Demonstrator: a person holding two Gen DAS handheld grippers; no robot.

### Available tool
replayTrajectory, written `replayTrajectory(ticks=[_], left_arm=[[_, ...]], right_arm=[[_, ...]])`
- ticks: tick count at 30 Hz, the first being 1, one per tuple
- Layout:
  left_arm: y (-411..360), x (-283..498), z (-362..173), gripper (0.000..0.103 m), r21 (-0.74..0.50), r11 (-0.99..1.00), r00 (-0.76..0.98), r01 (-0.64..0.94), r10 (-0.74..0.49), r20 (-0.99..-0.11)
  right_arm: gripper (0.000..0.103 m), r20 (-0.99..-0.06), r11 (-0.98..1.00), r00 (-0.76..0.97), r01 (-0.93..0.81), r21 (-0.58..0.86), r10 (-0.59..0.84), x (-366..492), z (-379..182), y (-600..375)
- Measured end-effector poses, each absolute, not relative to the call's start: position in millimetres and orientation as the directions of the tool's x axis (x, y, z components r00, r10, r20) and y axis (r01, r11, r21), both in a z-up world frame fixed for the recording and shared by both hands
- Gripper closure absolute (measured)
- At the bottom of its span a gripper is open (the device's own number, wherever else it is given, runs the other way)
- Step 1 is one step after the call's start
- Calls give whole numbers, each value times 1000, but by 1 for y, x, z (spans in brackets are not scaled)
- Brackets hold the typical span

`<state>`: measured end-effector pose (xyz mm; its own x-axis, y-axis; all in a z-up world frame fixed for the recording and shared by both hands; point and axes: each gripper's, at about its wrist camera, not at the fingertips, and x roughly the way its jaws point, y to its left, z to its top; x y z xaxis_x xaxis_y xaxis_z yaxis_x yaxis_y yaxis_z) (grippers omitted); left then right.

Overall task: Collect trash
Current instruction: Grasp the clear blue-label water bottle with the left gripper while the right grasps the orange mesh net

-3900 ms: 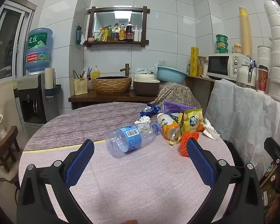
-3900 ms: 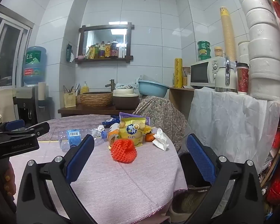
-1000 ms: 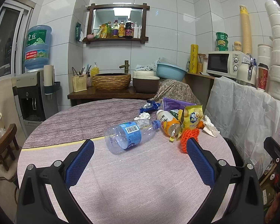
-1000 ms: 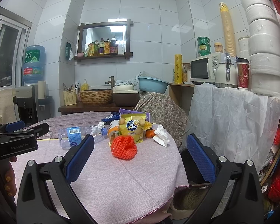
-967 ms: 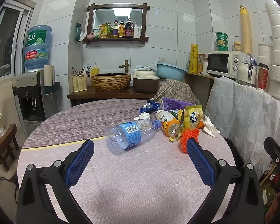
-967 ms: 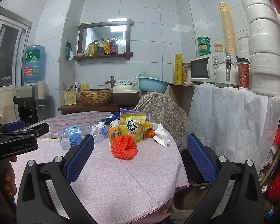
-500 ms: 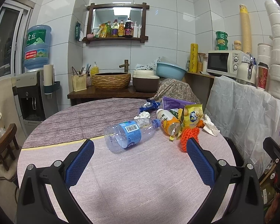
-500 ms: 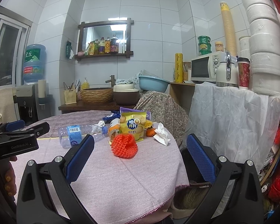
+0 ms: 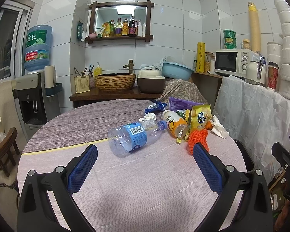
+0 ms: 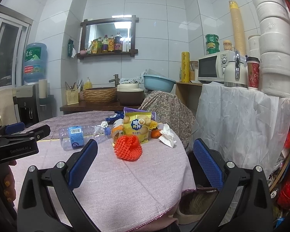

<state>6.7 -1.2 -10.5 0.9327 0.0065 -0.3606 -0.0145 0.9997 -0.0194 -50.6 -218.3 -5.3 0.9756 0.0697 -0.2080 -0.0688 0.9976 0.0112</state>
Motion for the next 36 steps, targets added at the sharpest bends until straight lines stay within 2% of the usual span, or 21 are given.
replayTrajectory(ticks=[6, 11, 14, 18, 22, 24, 26, 32, 36], left_arm=[[10, 19, -22, 5, -24, 1000, 905, -13, 1, -426], [32, 40, -38, 5, -71, 997, 842, 14, -51, -537], [43, 56, -45, 5, -78, 996, 806, 34, -74, -588], [45, 76, -40, 5, -67, 991, 780, 114, -131, -612], [38, 103, -32, 5, -8, 984, 759, 181, -145, -635], [35, 119, -29, 5, 9, 977, 736, 215, -156, -659], [33, 136, -26, 5, 21, 967, 713, 252, -171, -680], [25, 178, -21, 6, 161, 932, 654, 325, -99, -750], [12, 201, -26, 5, 225, 882, 582, 414, -66, -811]], right_arm=[[5, -284, 994, 953, -98, 41, 106, -31, -18, -227], [5, -438, 984, 884, -120, 128, 165, 10, -43, -241], [5, -508, 962, 821, -178, 206, 260, 37, -53, -243], [5, -562, 916, 729, -250, 313, 391, 77, -59, -234], [5, -601, 918, 694, -283, 279, 396, 114, -55, -212], [11, -614, 912, 674, -312, 267, 410, 129, -53, -201], [22, -631, 910, 656, -321, 262, 413, 143, -53, -194], [28, -697, 937, 639, -316, 148, 326, 174, -61, -169], [43, -726, 940, 614, -315, 134, 309, 186, -68, -163]])
